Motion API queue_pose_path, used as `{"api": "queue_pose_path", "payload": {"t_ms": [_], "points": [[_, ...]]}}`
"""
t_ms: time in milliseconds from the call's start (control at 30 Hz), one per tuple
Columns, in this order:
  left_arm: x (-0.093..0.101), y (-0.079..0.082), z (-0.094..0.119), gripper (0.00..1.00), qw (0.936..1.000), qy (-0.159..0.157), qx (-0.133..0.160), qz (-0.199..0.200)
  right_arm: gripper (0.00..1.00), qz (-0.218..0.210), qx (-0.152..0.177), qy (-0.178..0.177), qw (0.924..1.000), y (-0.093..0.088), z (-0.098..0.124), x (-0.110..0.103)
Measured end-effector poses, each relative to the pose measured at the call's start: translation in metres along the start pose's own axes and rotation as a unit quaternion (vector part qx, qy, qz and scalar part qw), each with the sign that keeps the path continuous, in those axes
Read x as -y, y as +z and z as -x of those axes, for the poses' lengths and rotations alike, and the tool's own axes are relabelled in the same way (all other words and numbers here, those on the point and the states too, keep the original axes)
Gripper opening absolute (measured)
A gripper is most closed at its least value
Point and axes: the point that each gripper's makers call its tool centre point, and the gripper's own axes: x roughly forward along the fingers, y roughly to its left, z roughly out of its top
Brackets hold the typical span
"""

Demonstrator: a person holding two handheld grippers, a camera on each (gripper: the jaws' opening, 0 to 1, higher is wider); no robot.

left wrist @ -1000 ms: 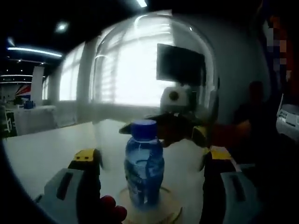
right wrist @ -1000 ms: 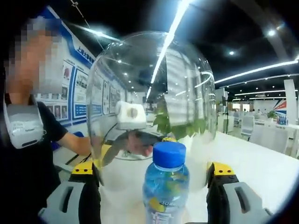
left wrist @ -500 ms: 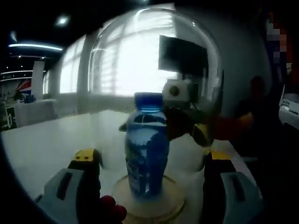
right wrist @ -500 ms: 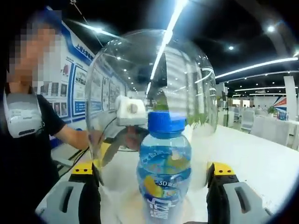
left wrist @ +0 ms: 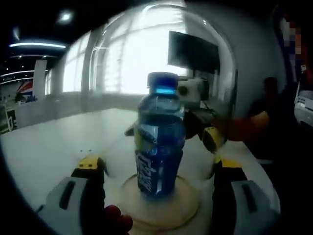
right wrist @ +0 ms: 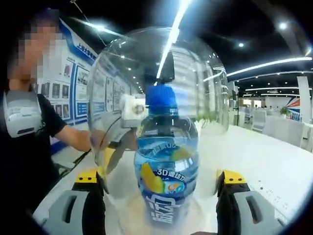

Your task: Open the cover put in the Mizone put the cover back on

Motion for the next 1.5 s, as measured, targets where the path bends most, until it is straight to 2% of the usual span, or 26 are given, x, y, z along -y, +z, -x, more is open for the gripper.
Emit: {"api": "queue_pose_path", "payload": {"t_ms": [433, 667, 900, 1033, 1267, 1500], "points": [[0.001, -0.002, 0.0, 0.78, 0.9999, -0.005, 0.014, -0.003, 0.89, -0.012, 0.007, -0.008, 0.9999, -0.006, 0.004, 0.0], [0.002, -0.002, 0.001, 0.78, 0.9996, 0.0, 0.029, -0.003, 0.88, -0.015, 0.024, -0.014, 0.9995, -0.006, 0.006, -0.002], [0.005, -0.002, 0.002, 0.78, 0.9992, 0.008, 0.04, -0.001, 0.85, -0.031, 0.041, -0.034, 0.9981, -0.005, 0.012, -0.002], [0.003, -0.002, 0.004, 0.78, 0.999, 0.017, 0.041, 0.001, 0.81, -0.049, 0.056, -0.044, 0.9962, -0.003, 0.022, -0.001], [0.002, -0.002, 0.009, 0.75, 0.9982, 0.041, 0.044, 0.002, 0.75, -0.042, 0.057, -0.069, 0.9951, -0.007, 0.03, -0.002], [0.007, 0.0, 0.021, 0.7, 0.9953, 0.071, 0.065, 0.007, 0.67, -0.038, 0.061, -0.094, 0.9929, -0.008, 0.042, -0.005]]}}
